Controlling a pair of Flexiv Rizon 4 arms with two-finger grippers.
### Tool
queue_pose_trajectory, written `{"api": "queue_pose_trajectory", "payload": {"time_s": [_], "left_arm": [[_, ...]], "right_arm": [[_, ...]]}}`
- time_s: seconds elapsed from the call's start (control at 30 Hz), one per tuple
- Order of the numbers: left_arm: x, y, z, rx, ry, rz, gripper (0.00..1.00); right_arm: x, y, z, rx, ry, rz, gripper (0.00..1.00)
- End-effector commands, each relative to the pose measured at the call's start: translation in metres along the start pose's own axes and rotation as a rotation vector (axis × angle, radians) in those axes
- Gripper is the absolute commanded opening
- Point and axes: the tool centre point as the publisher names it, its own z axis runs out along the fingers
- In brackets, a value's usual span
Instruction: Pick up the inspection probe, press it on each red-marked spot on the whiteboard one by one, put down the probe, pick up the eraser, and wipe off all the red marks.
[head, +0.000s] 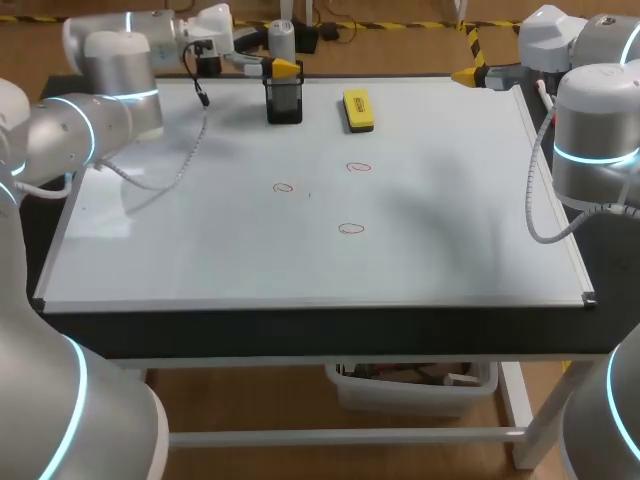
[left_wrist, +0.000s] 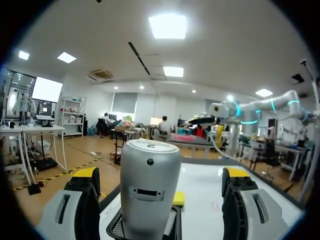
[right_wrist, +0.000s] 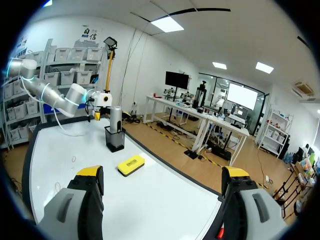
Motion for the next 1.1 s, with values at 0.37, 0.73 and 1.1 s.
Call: {"api": "queue_pose_trajectory", "payload": {"time_s": [0.37,0.73,1.1], "left_arm": [[-0.013,0.005,0.005,0.002,0.053,-0.003,1.0],[-0.018,0.006,0.007,-0.009,0.067,-0.001,0.42],[-0.02,0.007,0.004,-0.013,0.071,0.001,0.0]], "right_arm": [[0.0,0.0,0.0,0.003,0.001,0.0,1.0],[0.0,0.0,0.0,0.003,0.001,0.0,1.0],[0.0,0.0,0.0,0.003,0.001,0.0,1.0]]}}
